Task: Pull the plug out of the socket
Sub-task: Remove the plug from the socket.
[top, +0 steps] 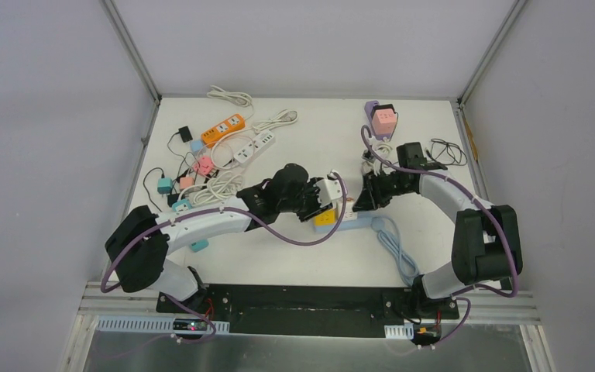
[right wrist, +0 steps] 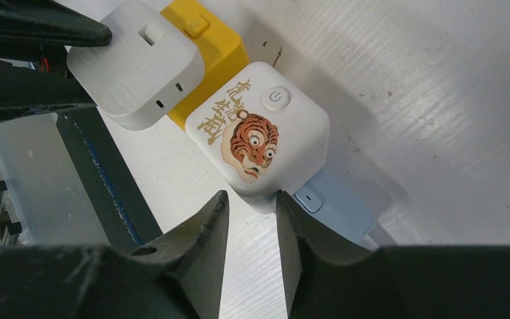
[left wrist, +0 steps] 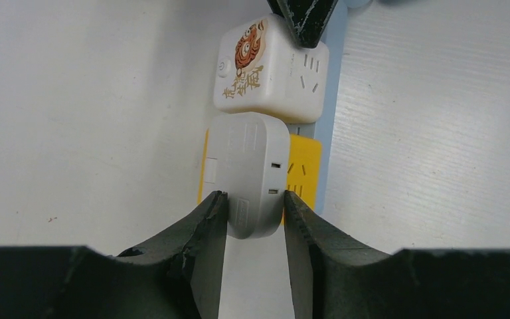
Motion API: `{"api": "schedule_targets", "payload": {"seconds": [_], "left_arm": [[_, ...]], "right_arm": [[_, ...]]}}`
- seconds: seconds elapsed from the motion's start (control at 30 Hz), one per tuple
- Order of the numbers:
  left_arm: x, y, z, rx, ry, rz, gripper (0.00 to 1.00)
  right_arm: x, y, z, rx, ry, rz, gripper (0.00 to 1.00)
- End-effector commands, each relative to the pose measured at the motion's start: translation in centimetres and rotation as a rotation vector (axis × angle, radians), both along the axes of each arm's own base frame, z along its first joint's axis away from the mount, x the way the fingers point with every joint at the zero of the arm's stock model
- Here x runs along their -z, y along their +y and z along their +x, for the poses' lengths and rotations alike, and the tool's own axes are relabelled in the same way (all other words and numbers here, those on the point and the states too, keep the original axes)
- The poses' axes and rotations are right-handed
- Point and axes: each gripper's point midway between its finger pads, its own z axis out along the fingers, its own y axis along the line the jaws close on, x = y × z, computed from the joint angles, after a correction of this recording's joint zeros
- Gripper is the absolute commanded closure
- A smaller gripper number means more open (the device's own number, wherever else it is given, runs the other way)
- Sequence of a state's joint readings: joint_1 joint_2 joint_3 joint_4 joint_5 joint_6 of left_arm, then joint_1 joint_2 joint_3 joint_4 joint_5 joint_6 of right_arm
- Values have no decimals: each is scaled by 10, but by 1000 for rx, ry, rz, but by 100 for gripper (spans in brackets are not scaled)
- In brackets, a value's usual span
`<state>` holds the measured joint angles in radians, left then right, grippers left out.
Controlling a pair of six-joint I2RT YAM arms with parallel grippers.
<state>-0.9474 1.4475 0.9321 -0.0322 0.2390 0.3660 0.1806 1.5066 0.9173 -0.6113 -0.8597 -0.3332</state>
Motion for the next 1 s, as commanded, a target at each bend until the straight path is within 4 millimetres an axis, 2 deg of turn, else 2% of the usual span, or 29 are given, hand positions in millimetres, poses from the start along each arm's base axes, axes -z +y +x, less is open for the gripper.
{"api": "schedule_targets", "payload": {"seconds": [0.0,0.17,0.47,0.7,0.97], "left_arm": [[-9,-12,-2,9,33,-43,65],[-11,-6,12,-68,-7,-29,64],[-33,5,31,-185,-79,-65,65],[-43,6,33,-219,-73,-99,65],[-44,2,27,-199,-42,-128,66]], "right_arm": [[0,1,-5,-61,-45,-16,65],[3,0,-6,-68,-50,-28,65],[8,-3,-10,-100,-53,-45,65],[19,-8,-17,-145,-63,-92,65],[35,-21,-18,-178,-84,-207,65]]}}
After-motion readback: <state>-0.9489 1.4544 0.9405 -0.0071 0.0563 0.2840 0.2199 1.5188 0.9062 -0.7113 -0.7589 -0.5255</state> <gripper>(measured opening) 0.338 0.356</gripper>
